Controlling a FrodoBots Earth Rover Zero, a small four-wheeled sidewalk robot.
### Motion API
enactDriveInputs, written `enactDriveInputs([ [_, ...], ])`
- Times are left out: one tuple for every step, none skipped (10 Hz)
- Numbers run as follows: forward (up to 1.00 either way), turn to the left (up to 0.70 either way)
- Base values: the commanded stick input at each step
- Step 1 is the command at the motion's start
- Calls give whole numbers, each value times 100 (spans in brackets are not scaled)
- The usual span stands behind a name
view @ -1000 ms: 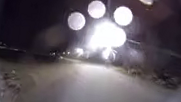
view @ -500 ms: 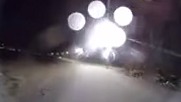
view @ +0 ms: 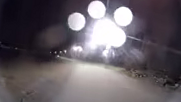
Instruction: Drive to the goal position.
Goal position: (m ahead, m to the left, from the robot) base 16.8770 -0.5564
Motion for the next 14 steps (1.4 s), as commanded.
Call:
enactDriveInputs([
  [100,0],
  [100,0],
  [100,0],
  [100,2],
  [100,26],
  [100,38],
  [100,18],
  [100,0],
  [100,0],
  [100,0],
  [100,0],
  [100,0],
  [100,0],
  [100,0],
])
